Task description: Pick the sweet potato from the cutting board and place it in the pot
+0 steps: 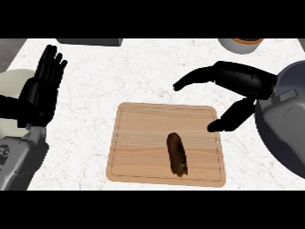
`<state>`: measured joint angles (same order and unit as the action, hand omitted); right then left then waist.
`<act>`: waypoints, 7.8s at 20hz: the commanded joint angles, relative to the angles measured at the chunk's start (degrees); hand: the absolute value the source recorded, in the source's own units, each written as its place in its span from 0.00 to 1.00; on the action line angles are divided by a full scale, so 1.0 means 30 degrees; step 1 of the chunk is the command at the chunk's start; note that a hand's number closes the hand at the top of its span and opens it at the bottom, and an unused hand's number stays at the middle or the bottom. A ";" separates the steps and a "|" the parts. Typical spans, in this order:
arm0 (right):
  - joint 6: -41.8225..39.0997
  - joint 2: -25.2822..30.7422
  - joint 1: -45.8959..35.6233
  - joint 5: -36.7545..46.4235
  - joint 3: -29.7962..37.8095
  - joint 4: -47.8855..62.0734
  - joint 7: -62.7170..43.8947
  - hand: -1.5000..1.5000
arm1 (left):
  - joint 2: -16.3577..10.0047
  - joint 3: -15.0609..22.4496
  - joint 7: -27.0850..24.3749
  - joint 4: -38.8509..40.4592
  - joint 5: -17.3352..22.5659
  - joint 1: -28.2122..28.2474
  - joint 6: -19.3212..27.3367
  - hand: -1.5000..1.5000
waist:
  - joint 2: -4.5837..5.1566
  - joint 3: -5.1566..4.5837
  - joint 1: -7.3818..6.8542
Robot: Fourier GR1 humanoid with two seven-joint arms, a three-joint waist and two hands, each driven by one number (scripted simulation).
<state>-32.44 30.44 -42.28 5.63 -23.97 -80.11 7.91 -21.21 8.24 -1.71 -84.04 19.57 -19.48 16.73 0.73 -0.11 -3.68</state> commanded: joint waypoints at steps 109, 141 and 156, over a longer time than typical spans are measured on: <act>1.1561 -0.6852 1.2484 2.7170 -0.0486 -1.4725 -1.7823 1.00 | 0.2998 -0.3912 0.1001 -0.1413 -0.3451 0.1717 -0.2943 0.50 | -0.0298 0.0052 0.1515; 1.4636 0.0138 0.9335 1.3641 1.5306 0.5362 -0.1822 1.00 | 0.3078 -0.4580 0.2473 -0.2365 -0.3763 0.1129 -0.3323 0.50 | -0.0186 0.0057 0.1007; 1.2652 -0.1436 0.7280 0.7933 1.6869 0.7269 0.3406 0.00 | 0.3306 -0.4613 0.1658 -0.1616 -0.4029 0.1516 -0.3638 0.50 | -0.0297 0.0039 0.1312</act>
<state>6.08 28.61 -19.85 35.07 24.00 -56.08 15.78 -11.56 -5.62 3.59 -88.87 7.46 -16.07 6.06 -0.29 -0.77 0.14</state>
